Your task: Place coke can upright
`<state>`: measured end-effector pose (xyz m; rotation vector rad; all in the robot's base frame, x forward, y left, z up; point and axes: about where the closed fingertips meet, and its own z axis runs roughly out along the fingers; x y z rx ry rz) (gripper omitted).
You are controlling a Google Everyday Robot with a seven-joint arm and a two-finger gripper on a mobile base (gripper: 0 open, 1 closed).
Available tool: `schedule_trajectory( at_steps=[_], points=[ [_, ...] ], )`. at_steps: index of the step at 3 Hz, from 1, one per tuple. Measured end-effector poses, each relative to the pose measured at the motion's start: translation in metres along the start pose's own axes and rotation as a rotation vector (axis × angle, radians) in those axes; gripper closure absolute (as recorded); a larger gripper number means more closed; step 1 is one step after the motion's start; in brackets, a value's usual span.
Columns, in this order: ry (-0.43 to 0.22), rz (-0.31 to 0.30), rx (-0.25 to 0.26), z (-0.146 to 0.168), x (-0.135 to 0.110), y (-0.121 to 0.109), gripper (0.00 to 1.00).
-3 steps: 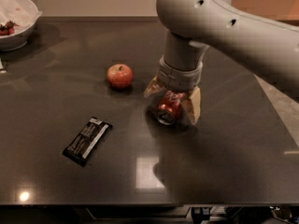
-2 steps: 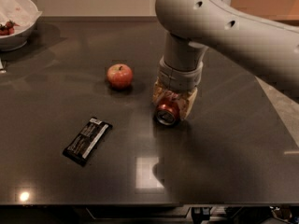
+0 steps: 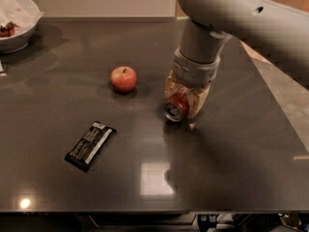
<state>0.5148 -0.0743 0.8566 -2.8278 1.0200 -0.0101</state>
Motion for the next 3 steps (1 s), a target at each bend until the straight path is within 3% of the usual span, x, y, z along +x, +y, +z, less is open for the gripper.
schedule_trajectory(
  at_steps=[1,3],
  points=[
    [-0.123,0.150,0.118,-0.031,-0.001,0.004,1.00],
    [-0.448,0.484,0.347,-0.079,-0.016,0.018,1.00]
  ],
)
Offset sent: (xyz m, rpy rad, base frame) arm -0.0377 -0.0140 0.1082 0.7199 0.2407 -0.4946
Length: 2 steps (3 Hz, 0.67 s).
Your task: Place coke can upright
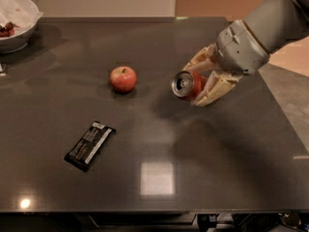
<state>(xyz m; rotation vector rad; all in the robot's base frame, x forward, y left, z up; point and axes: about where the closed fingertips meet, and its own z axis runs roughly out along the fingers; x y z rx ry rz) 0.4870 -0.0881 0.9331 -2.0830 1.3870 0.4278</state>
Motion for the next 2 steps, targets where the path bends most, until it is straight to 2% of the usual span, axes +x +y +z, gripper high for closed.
schedule_trajectory(
  at_steps=[1,2],
  points=[
    [-0.166,0.149,0.051,-0.0063,-0.0101,0.0080,1.00],
    [-0.338,0.250,0.092,-0.0080,-0.0150,0.0137,1.00]
  ],
)
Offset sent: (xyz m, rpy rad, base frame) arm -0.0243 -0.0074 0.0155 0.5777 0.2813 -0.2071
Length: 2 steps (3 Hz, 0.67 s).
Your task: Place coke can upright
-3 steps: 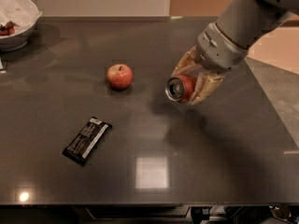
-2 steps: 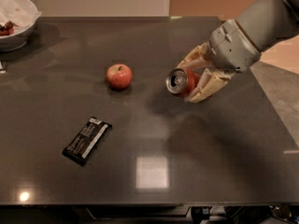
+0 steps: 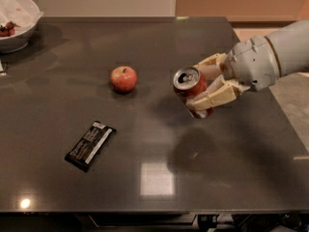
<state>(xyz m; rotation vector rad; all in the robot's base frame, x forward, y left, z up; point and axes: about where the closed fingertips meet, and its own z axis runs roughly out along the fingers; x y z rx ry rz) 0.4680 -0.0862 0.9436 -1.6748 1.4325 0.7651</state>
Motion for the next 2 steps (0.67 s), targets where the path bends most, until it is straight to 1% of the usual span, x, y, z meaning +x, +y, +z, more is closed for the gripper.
schedule_trajectory(
  at_steps=[1,2],
  points=[
    [-0.138,0.076,0.011,0.001,0.009,0.004,1.00],
    [-0.240,0.146,0.008,0.002,0.025,0.008,1.00]
  ],
)
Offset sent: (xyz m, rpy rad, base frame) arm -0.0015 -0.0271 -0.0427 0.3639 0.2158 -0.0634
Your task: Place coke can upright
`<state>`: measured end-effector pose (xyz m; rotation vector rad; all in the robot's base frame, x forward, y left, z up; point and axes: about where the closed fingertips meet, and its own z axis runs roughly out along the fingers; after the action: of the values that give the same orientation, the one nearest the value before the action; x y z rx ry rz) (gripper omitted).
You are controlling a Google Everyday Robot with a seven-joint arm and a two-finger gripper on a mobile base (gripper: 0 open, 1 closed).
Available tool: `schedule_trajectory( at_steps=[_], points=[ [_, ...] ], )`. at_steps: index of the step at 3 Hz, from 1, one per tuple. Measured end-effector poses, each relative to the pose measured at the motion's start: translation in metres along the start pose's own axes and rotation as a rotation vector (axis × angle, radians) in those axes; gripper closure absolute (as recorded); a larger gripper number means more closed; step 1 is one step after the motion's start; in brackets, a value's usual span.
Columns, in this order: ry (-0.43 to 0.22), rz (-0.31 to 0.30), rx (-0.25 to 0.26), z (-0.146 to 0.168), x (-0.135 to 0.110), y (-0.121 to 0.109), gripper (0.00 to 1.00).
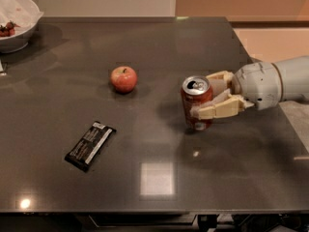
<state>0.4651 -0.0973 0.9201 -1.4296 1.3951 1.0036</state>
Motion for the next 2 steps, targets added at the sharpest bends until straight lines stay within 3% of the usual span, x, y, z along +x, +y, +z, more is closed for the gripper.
schedule_trajectory(
  at_steps=[1,2],
  points=[
    [-0.074,0.053,-0.011,-0.001,0.014,0.000,1.00],
    [-0.124,0.076,-0.022,-0.001,0.025,0.001,0.84]
  ],
)
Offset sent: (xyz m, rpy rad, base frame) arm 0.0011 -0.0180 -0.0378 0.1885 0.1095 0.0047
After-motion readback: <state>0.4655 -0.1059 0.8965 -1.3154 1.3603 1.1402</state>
